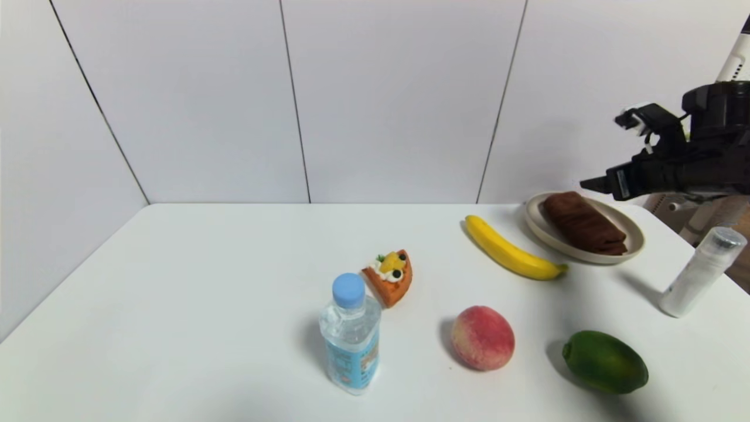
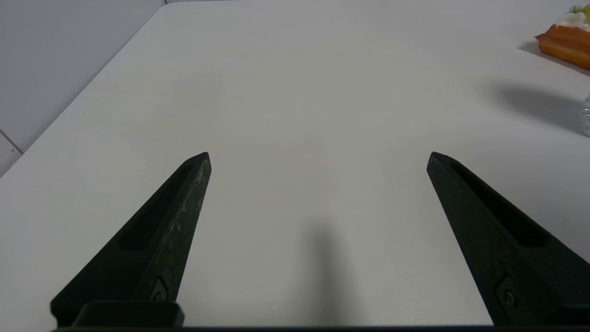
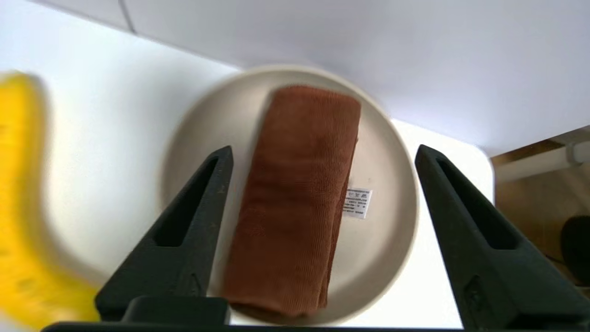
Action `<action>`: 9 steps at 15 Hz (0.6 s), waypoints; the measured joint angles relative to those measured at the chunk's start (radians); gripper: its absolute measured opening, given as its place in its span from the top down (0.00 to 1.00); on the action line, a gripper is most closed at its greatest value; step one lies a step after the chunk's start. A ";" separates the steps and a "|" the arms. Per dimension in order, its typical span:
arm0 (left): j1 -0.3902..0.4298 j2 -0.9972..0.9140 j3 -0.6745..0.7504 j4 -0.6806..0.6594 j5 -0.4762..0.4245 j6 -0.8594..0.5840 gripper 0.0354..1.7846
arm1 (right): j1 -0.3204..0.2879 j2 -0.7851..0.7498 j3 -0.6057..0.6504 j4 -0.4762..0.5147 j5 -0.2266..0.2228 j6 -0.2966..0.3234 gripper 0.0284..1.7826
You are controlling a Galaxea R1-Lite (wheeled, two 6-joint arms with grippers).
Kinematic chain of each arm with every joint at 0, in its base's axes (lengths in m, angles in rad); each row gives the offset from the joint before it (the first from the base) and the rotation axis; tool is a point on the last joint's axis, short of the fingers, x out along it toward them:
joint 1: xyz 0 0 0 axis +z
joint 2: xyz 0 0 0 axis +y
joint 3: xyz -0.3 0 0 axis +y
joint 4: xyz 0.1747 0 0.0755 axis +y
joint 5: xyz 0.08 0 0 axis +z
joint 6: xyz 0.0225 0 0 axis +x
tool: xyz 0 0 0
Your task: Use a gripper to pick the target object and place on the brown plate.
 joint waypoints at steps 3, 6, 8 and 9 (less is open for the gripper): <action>0.000 0.000 0.000 0.000 0.000 0.000 0.06 | 0.045 -0.179 0.063 0.051 0.081 0.107 0.17; 0.000 0.000 0.000 0.000 0.000 0.000 0.06 | 0.118 -0.415 0.210 0.092 0.124 0.204 0.13; 0.000 0.000 0.000 0.000 0.000 0.000 0.06 | 0.152 -0.579 0.388 0.099 0.130 0.216 0.11; 0.000 0.000 0.000 0.000 0.000 0.000 0.06 | 0.160 -0.667 0.501 0.096 0.131 0.208 0.10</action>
